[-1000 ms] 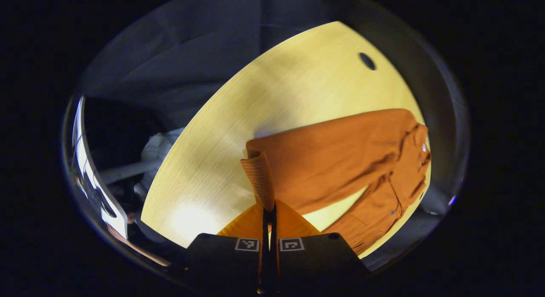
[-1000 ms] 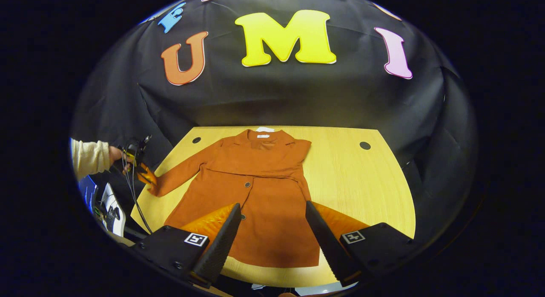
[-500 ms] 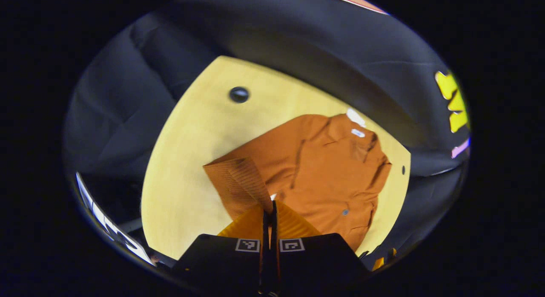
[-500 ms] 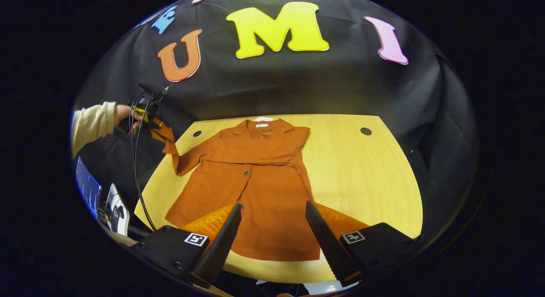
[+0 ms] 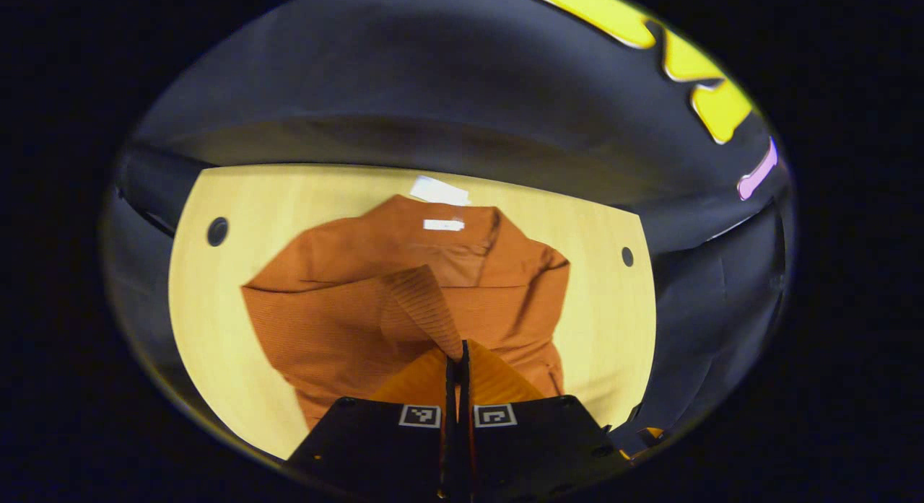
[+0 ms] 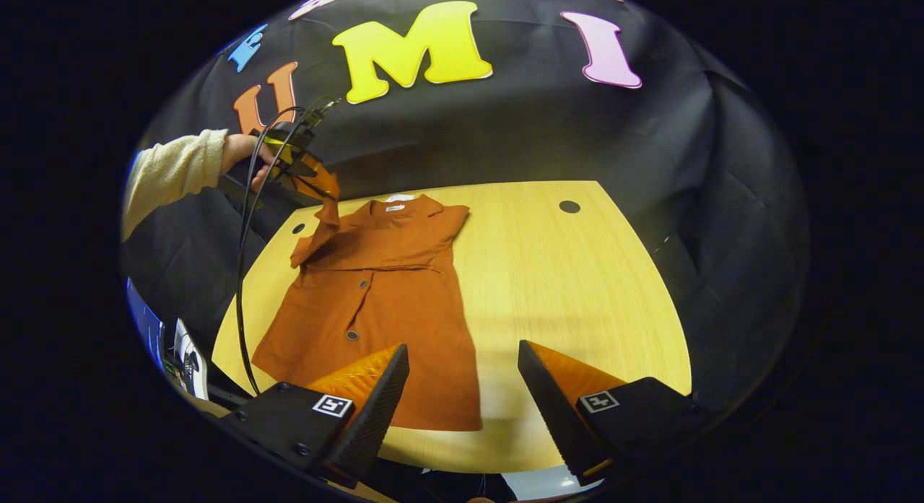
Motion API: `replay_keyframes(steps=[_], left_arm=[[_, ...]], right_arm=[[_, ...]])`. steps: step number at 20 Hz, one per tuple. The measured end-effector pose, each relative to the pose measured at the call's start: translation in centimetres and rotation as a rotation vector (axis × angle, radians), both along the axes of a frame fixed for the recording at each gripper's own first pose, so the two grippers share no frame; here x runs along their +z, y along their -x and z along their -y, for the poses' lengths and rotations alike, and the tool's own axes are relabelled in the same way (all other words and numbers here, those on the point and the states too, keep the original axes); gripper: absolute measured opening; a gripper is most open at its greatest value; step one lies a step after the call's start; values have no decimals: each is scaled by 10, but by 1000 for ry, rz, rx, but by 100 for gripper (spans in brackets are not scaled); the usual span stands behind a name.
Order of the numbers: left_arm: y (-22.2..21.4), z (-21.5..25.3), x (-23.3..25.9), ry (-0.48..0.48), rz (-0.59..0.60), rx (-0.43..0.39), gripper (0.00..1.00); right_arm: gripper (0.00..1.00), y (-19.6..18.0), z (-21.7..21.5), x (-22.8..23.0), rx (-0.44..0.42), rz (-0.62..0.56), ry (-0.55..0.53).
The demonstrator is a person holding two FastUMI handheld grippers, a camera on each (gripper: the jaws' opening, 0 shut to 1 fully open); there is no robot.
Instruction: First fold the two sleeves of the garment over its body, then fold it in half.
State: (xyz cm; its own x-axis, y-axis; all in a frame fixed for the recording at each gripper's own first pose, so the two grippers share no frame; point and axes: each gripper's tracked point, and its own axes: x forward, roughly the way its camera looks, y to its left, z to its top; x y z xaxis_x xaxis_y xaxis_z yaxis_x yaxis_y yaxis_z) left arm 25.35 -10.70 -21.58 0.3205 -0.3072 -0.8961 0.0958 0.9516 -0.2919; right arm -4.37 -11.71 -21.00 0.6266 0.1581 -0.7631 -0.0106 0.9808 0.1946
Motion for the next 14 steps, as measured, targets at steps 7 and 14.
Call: replay_keyframes(steps=[7, 14], left_arm=[[-14, 85, -45, -10, 4, -38, 4], [-7, 92, -57, 44, -44, 16, 8]], right_arm=[[98, 8, 43, -15, 3, -20, 35], [98, 4, 54, -22, 3, -35, 37]])
